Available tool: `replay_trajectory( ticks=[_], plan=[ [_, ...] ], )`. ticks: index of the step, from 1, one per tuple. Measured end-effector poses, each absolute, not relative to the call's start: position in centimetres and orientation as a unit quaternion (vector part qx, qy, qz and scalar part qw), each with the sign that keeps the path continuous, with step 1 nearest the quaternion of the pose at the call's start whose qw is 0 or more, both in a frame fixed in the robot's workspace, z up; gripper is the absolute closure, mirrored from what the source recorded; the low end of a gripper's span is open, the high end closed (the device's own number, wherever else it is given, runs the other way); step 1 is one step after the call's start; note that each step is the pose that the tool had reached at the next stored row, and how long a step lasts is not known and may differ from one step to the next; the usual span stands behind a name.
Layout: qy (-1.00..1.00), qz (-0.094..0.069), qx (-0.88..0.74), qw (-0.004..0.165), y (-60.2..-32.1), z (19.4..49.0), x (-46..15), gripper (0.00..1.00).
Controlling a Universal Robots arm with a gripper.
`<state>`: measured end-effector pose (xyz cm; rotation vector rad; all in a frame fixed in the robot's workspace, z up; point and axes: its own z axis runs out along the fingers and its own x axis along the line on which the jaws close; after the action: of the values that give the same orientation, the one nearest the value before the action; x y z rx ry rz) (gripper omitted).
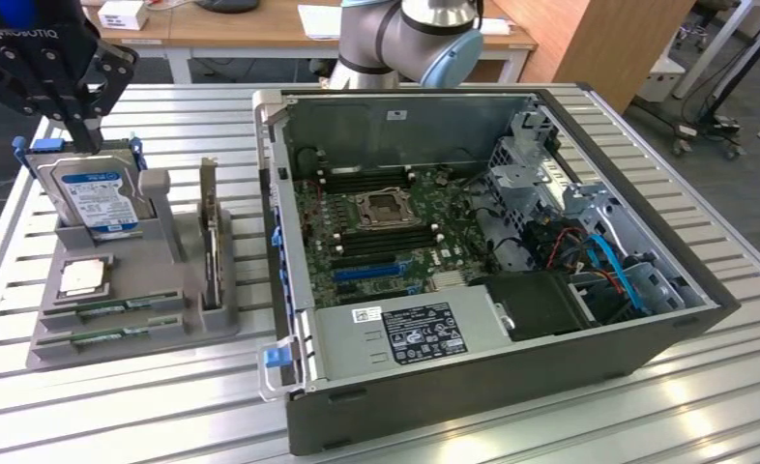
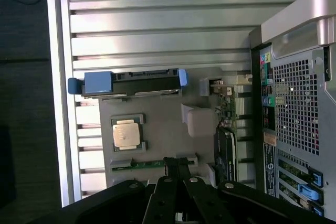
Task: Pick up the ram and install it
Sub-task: 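Reach for the ram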
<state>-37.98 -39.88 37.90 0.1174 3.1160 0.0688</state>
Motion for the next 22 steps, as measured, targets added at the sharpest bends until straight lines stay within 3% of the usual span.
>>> replay_trajectory(
  ticks=[22],
  plan=[
    [0.999, 0.022, 0.038, 0.011, -42.1, 37.9, -38.0, 0.9]
  ],
)
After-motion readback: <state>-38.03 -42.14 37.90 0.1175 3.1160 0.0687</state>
